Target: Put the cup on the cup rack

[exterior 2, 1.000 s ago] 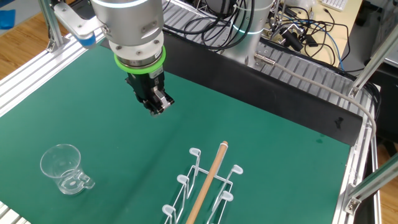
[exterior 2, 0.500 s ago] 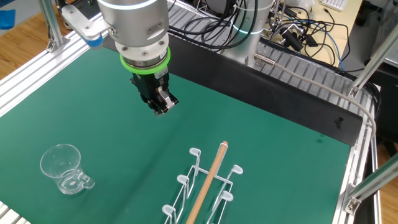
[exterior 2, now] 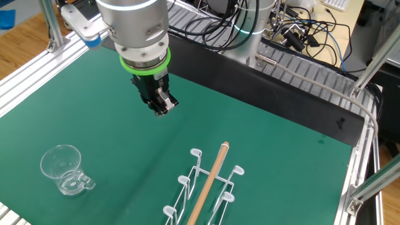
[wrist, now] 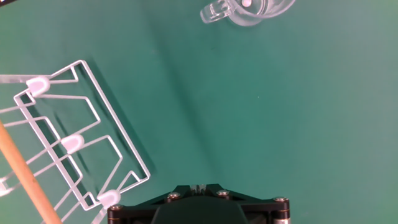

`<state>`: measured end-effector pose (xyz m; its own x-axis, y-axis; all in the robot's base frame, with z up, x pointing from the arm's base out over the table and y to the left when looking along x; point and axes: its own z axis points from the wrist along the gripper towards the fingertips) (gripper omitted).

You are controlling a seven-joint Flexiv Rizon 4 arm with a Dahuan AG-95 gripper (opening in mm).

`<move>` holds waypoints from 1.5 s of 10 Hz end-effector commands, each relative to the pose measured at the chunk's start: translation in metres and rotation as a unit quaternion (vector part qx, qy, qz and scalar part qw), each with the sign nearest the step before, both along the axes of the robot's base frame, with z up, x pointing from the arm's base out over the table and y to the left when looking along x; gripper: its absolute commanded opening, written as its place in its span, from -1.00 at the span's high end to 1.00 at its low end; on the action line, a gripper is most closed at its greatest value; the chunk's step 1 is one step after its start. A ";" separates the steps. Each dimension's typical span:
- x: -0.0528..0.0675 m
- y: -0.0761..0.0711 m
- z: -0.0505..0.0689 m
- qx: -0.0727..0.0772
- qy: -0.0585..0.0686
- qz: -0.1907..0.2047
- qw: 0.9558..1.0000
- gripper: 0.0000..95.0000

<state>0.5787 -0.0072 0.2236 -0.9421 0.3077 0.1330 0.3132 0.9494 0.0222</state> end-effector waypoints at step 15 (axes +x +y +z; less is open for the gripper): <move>-0.001 0.000 0.000 0.001 -0.035 0.028 0.999 1.00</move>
<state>0.5753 -0.0073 0.2230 -0.9496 0.2944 0.1077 0.2995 0.9535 0.0345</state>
